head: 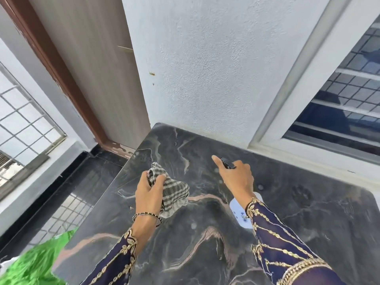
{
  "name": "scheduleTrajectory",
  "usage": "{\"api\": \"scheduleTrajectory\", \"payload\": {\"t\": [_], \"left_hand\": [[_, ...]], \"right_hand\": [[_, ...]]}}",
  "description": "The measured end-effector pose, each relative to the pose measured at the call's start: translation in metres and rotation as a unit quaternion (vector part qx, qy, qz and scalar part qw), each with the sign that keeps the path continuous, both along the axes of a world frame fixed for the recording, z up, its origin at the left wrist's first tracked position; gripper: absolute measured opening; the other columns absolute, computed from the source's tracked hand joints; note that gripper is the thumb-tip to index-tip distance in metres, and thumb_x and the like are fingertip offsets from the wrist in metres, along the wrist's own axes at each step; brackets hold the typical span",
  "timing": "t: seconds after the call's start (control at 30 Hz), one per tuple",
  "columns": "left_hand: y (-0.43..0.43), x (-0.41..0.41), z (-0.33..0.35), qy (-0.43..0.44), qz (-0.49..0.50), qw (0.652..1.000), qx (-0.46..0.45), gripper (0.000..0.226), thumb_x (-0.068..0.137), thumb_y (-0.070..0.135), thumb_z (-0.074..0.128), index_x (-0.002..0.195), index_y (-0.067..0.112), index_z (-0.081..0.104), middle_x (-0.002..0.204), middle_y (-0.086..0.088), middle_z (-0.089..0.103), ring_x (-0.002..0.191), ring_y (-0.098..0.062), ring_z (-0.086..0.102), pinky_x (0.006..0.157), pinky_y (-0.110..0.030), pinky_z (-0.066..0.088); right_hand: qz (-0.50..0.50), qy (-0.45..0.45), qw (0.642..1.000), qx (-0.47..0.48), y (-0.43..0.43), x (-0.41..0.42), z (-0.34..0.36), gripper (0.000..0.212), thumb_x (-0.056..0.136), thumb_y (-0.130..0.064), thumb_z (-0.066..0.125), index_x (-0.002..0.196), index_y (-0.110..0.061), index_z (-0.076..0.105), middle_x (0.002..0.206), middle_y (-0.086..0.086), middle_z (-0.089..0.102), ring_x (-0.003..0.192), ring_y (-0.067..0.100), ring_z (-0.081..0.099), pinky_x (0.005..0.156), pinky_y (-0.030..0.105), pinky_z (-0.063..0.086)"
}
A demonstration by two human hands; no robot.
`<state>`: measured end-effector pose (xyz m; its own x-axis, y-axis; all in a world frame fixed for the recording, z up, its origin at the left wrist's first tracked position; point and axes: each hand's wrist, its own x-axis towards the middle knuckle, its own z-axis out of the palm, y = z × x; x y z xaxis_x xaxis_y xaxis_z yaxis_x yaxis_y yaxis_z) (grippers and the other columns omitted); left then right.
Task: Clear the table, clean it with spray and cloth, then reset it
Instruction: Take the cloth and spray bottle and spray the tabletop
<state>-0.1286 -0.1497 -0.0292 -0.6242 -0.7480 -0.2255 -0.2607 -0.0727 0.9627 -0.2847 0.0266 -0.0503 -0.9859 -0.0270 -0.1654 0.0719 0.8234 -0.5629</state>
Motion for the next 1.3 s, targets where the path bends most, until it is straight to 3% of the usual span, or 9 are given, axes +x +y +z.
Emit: {"api": "scheduleTrajectory", "payload": {"t": [0.13, 0.2, 0.3, 0.43, 0.6, 0.8, 0.97, 1.13, 1.3], "left_hand": [[0.006, -0.009, -0.002, 0.004, -0.01, 1.0, 0.004, 0.013, 0.085, 0.029, 0.062, 0.081, 0.019, 0.055, 0.07, 0.002, 0.058, 0.064, -0.017, 0.054, 0.065, -0.038, 0.047], [0.011, -0.01, -0.005, 0.004, -0.017, 1.0, 0.007, 0.013, 0.086, 0.028, 0.062, 0.078, 0.022, 0.053, 0.067, 0.003, 0.055, 0.062, -0.017, 0.051, 0.063, -0.037, 0.045], [0.024, -0.011, -0.005, 0.005, -0.029, 0.999, 0.019, 0.016, 0.085, 0.029, 0.062, 0.073, 0.028, 0.053, 0.065, 0.005, 0.054, 0.062, -0.017, 0.051, 0.061, -0.036, 0.044], [0.047, -0.013, -0.002, 0.006, -0.049, 0.998, 0.028, 0.01, 0.085, 0.028, 0.063, 0.079, 0.025, 0.056, 0.07, 0.002, 0.059, 0.065, -0.018, 0.054, 0.065, -0.039, 0.048], [0.076, -0.009, 0.004, 0.001, -0.073, 0.997, -0.007, 0.016, 0.086, 0.03, 0.061, 0.085, 0.016, 0.053, 0.07, 0.0, 0.052, 0.064, -0.017, 0.046, 0.061, -0.033, 0.041], [0.103, 0.006, 0.008, -0.002, -0.085, 0.996, -0.016, 0.024, 0.085, 0.032, 0.06, 0.093, 0.01, 0.054, 0.076, -0.003, 0.055, 0.067, -0.018, 0.049, 0.062, -0.033, 0.042], [0.127, 0.028, 0.014, 0.01, -0.089, 0.996, -0.004, 0.024, 0.083, 0.032, 0.061, 0.092, 0.011, 0.054, 0.079, -0.002, 0.058, 0.068, -0.015, 0.052, 0.062, -0.031, 0.044], [0.144, 0.052, 0.021, 0.025, -0.092, 0.995, 0.003, 0.013, 0.083, 0.032, 0.061, 0.078, 0.026, 0.051, 0.072, 0.003, 0.056, 0.059, -0.013, 0.048, 0.057, -0.03, 0.042], [0.151, 0.074, 0.021, 0.031, -0.095, 0.995, 0.024, 0.012, 0.08, 0.033, 0.062, 0.076, 0.025, 0.054, 0.075, 0.0, 0.06, 0.066, -0.018, 0.055, 0.065, -0.04, 0.047]], "right_hand": [[-0.076, 0.003, 0.995, -0.069, 0.024, -0.011, 0.001, 0.088, 0.075, -0.093, 0.044, 0.067, -0.009, 0.068, 0.051, 0.005, 0.07, 0.046, 0.02, 0.069, 0.071, 0.044, 0.063], [-0.093, -0.005, 0.993, -0.069, 0.041, -0.01, 0.001, 0.088, 0.075, -0.093, 0.044, 0.072, -0.009, 0.068, 0.041, 0.003, 0.064, 0.046, 0.02, 0.069, 0.073, 0.045, 0.063], [-0.133, -0.011, 0.989, -0.065, 0.071, -0.004, 0.001, 0.087, 0.073, -0.095, 0.044, 0.08, -0.012, 0.066, 0.053, 0.001, 0.071, 0.05, 0.021, 0.072, 0.079, 0.046, 0.061], [-0.173, 0.007, 0.985, -0.008, 0.115, 0.006, 0.002, 0.094, 0.068, -0.1, 0.035, 0.089, -0.015, 0.067, 0.092, 0.007, 0.074, 0.081, 0.031, 0.073, 0.086, 0.043, 0.056], [-0.235, 0.008, 0.967, -0.098, 0.169, 0.023, 0.007, 0.079, 0.07, -0.091, 0.055, 0.073, -0.013, 0.066, 0.048, -0.004, 0.069, 0.041, 0.019, 0.068, 0.073, 0.05, 0.063], [-0.237, 0.002, 0.967, -0.092, 0.22, 0.051, 0.016, 0.079, 0.075, -0.09, 0.05, 0.076, -0.013, 0.066, 0.048, 0.001, 0.069, 0.047, 0.018, 0.072, 0.069, 0.048, 0.064], [-0.276, 0.032, 0.96, -0.033, 0.258, 0.081, 0.021, 0.088, 0.075, -0.094, 0.04, 0.087, -0.01, 0.066, 0.085, 0.013, 0.075, 0.076, 0.037, 0.074, 0.081, 0.048, 0.06], [-0.292, 0.039, 0.952, -0.082, 0.29, 0.109, 0.022, 0.088, 0.075, -0.092, 0.046, 0.085, -0.008, 0.069, 0.049, 0.003, 0.069, 0.052, 0.022, 0.072, 0.072, 0.05, 0.063], [-0.285, 0.013, 0.956, -0.069, 0.308, 0.146, 0.017, 0.086, 0.076, -0.092, 0.045, 0.084, -0.009, 0.068, 0.044, 0.002, 0.067, 0.05, 0.019, 0.072, 0.074, 0.048, 0.063]]}}
